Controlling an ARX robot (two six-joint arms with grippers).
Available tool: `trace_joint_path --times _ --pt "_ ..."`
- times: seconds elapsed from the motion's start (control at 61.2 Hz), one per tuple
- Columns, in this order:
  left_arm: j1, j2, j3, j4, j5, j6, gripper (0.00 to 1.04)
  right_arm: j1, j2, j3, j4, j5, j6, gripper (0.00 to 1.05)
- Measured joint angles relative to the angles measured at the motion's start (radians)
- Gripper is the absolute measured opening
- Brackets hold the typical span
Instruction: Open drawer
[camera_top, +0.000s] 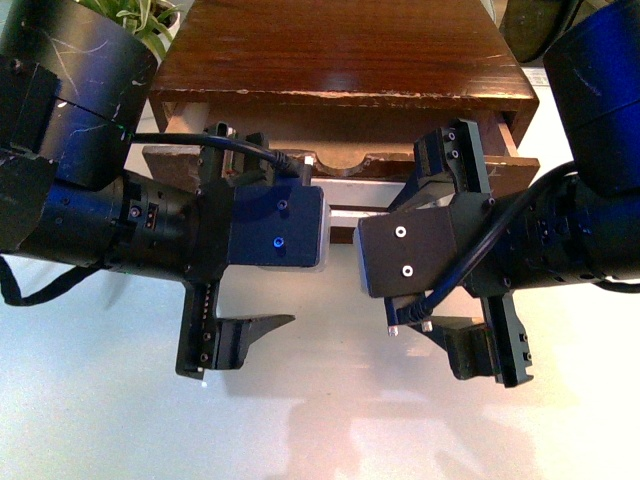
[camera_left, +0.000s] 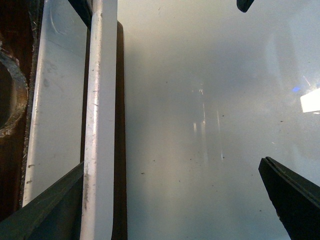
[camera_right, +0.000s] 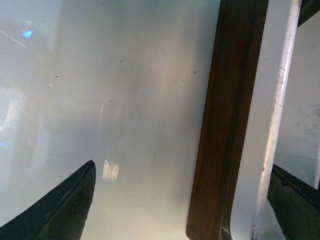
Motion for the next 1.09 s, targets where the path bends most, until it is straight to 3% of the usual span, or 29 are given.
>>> trace_joint_path --times 0.604,0.882,1.094 --pt "0.027 -0.124 -0.132 0.027 0.005 -0.018 0.96 0.060 -0.059 -0.127 0.057 -0.024 0.039 0.96" --pt "0.107 -0.262 -0.160 0.018 0.044 -0.227 0.96 -0.035 -0.253 -0.132 0.034 -0.072 0.148 0.96" --pt "0.274 -0.458 -0.183 0.040 0.113 -0.534 0.96 -0.174 -0.463 -0.203 0.024 -0.130 0.281 0.96"
